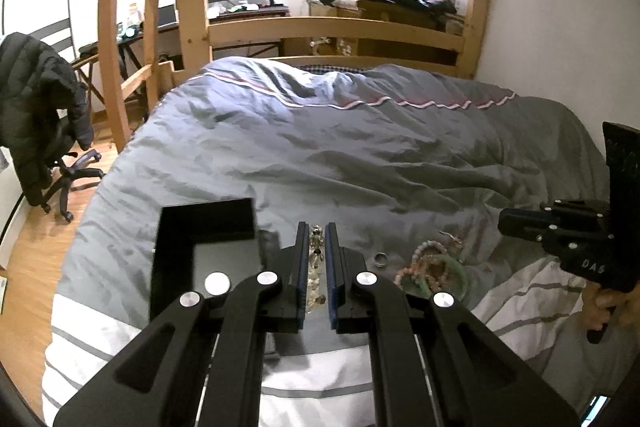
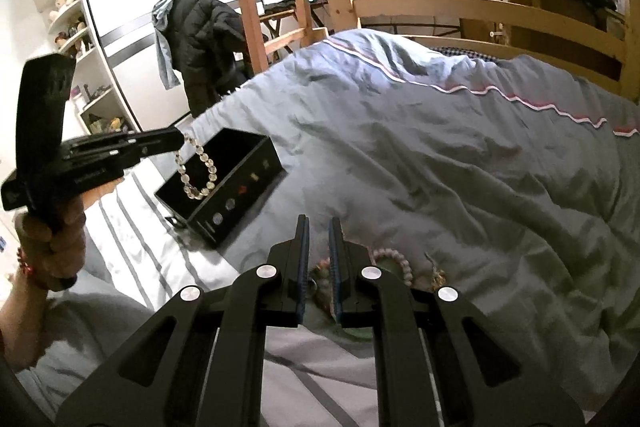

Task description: Organize jewelry

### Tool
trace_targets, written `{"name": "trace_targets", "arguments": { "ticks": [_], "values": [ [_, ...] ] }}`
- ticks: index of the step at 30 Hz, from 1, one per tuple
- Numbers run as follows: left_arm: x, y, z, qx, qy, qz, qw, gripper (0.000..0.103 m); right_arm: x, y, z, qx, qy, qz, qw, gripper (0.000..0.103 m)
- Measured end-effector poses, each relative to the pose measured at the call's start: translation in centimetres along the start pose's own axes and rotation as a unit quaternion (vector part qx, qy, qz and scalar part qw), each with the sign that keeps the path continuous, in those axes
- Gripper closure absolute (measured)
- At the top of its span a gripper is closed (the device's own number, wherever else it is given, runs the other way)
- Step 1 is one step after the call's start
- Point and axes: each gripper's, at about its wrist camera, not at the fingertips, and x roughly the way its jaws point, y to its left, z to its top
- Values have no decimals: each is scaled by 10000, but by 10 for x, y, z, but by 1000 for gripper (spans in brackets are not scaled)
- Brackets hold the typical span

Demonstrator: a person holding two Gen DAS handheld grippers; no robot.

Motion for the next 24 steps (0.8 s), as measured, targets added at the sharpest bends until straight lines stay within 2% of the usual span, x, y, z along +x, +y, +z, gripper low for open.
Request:
{"name": "trace_targets", "arguments": {
  "ticks": [6,10,11,12,14,17,22,23,24],
  "values": [
    [-1,12,0,-98,-22,22,9999,95,6,0,11,109,69,-94,9999,92],
    [-1,13,0,-93,-28,25,9999,95,27,-5,2,61,517,-325,9981,84],
    [0,13,0,-87,-32,26,10000,95,33,-6,-1,27,621,-405,9972,73],
    [0,13,-1,-85,-35,21,10000,95,39,-7,-5,11,737,-438,9963,58],
    [2,14,-1,-84,-30,9,10000,95,53,-9,-15,-20,935,-441,9946,48],
    [4,15,-2,-92,-6,-17,10000,95,78,-10,-30,-130,1289,-502,9903,48],
    [8,9,-4,-32,47,-10,10000,95,114,-19,-49,51,1727,-454,9839,73],
    [9,9,-3,-25,54,-10,10000,95,118,-22,-52,121,1787,-413,9830,84],
    [10,8,-4,-9,69,-2,10000,95,119,-25,-52,202,1783,-331,9832,89]
  ]
}}
